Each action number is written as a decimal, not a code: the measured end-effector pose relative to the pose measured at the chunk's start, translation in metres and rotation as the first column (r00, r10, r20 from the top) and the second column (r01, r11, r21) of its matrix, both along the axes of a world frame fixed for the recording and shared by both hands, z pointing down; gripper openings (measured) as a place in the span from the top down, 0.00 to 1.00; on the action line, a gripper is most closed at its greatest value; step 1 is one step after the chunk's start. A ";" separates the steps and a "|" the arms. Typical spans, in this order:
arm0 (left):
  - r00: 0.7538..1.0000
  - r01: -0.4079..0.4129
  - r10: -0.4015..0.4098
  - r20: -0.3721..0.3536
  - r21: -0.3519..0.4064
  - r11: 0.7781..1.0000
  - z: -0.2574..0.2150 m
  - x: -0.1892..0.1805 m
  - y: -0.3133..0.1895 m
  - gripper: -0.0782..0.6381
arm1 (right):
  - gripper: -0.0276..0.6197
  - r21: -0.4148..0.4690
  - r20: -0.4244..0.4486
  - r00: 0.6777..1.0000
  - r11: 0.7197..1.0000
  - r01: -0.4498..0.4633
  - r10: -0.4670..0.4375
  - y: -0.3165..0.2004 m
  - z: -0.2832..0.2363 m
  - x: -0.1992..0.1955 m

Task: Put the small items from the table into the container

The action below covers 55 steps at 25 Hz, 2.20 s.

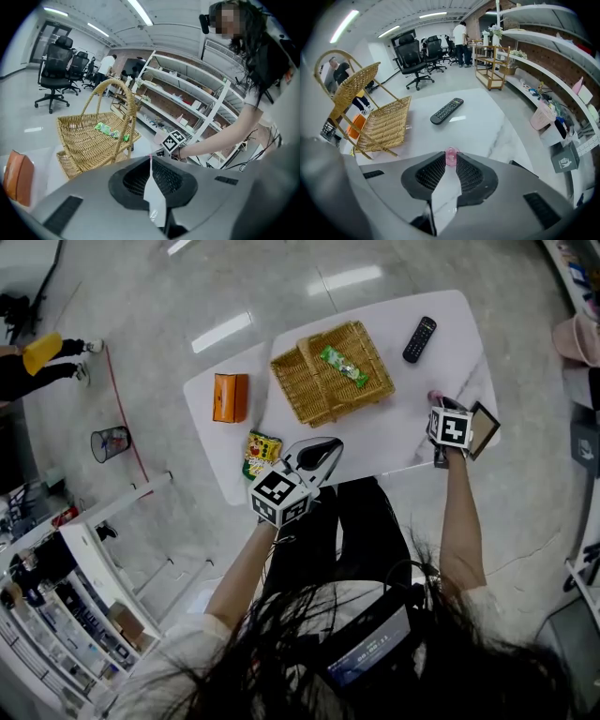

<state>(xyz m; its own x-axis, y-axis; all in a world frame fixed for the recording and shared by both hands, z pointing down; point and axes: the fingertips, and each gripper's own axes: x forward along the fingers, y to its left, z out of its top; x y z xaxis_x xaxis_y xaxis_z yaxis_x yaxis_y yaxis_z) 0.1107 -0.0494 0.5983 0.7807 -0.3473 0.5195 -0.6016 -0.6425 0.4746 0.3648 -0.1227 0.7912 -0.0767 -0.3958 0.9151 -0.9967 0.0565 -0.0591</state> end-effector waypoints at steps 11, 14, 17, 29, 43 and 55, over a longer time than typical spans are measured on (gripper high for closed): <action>0.999 0.043 -0.042 -0.027 0.009 0.999 -0.006 -0.017 0.010 0.88 | 0.84 0.141 0.058 0.985 0.978 0.152 -0.162 0.036 -0.082 -0.057; 0.998 0.048 -0.048 -0.034 0.017 0.999 -0.012 -0.025 0.013 0.88 | 0.84 0.168 0.085 0.972 0.965 0.201 -0.217 0.051 -0.115 -0.085; 0.998 0.048 -0.047 -0.030 0.030 0.998 -0.021 -0.037 0.014 0.88 | 0.84 0.193 0.121 0.955 0.950 0.244 -0.270 0.066 -0.148 -0.121; 0.992 0.125 -0.123 -0.034 0.087 0.988 -0.060 -0.117 0.017 0.88 | 0.84 0.366 0.156 0.882 0.855 0.367 -0.445 0.053 -0.263 -0.269; 0.985 0.168 -0.165 -0.039 0.071 0.983 -0.062 -0.186 0.028 0.88 | 0.84 0.270 0.044 0.969 0.937 0.222 -0.243 0.006 -0.207 -0.303; 0.982 0.188 -0.186 -0.039 0.052 0.981 -0.056 -0.221 0.032 0.88 | 0.78 0.210 0.177 0.977 0.974 0.080 -0.119 0.000 -0.187 -0.306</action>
